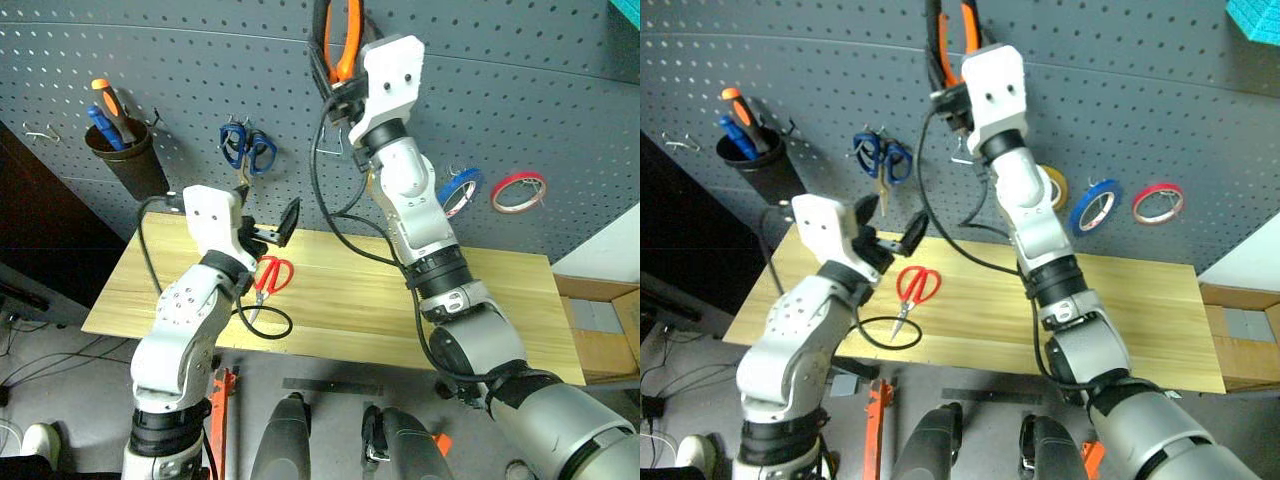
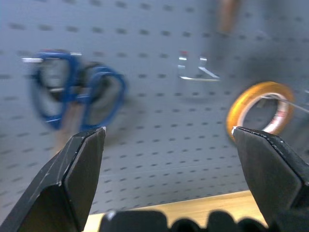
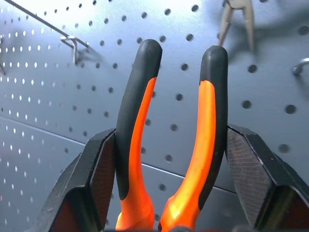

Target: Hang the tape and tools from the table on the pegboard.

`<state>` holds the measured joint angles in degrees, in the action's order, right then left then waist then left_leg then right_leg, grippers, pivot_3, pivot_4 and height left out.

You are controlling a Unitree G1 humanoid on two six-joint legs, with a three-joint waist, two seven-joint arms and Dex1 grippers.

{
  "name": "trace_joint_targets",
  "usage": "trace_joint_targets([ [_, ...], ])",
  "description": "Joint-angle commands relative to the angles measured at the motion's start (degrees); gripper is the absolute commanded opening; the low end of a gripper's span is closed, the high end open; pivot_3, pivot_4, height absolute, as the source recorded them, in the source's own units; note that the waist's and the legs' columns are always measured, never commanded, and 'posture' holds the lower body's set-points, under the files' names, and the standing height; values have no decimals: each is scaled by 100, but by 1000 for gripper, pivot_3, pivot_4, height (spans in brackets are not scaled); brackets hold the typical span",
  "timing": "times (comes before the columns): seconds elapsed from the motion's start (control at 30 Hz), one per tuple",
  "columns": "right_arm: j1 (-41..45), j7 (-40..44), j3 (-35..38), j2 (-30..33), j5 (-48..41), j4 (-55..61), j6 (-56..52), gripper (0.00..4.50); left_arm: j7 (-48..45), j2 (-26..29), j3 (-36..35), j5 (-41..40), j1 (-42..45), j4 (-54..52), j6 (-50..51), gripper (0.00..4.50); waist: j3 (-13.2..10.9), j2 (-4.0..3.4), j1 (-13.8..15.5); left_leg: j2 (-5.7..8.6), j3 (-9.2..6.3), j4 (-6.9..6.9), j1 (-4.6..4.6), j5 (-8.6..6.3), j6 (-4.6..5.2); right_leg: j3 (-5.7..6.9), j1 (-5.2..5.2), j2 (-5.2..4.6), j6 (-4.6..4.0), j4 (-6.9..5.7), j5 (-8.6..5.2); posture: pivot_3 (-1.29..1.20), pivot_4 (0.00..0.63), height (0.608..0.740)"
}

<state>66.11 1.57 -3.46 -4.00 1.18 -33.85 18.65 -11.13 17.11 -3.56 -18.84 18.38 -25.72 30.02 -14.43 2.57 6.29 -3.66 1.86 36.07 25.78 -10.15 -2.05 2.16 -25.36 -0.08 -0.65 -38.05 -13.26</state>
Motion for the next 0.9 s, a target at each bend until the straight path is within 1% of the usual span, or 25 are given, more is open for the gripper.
trace_joint_targets([
  [0.03, 291, -191, 83, -99, 72, -296, 552, 2850, -99, -37, 100, 155, 155, 136, -288, 4500, 0, 0, -6, 0, 0, 0, 0, 1, 0, 0, 0, 0, 0, 0, 0, 283, 177, 740],
  [0.27, 302, -247, 100, -215, 60, -1043, 1079, 2850, -138, -71, 78, 176, 116, 117, -264, 4500, -1, -1, -8, -2, -2, 0, 0, 2, 0, 0, 1, -7, -2, -2, 1, 292, 189, 740],
  [0.47, 299, -422, 77, -215, 248, -1845, 1647, 2850, -174, -1, 22, 131, 49, 7, -140, 4500, -2, -2, -3, -1, -7, 0, -2, 7, 1, 4, 4, -8, -4, -4, 2, 318, 200, 740],
  [0.67, 433, -552, 102, -155, 318, -2112, 1885, 2850, -218, 63, -43, 123, -15, -70, -70, 4500, -2, -3, 11, -2, -12, 0, -2, 14, -1, 7, 4, -8, -9, -7, 5, 326, 201, 740],
  [0.9, 703, -645, 194, -87, 278, -2152, 1992, 2850, -250, 96, -83, 113, 4, -70, -56, 4500, -2, -4, 22, -2, -14, 0, -2, 17, -1, 9, 4, -7, -10, -8, 6, 322, 198, 740],
])
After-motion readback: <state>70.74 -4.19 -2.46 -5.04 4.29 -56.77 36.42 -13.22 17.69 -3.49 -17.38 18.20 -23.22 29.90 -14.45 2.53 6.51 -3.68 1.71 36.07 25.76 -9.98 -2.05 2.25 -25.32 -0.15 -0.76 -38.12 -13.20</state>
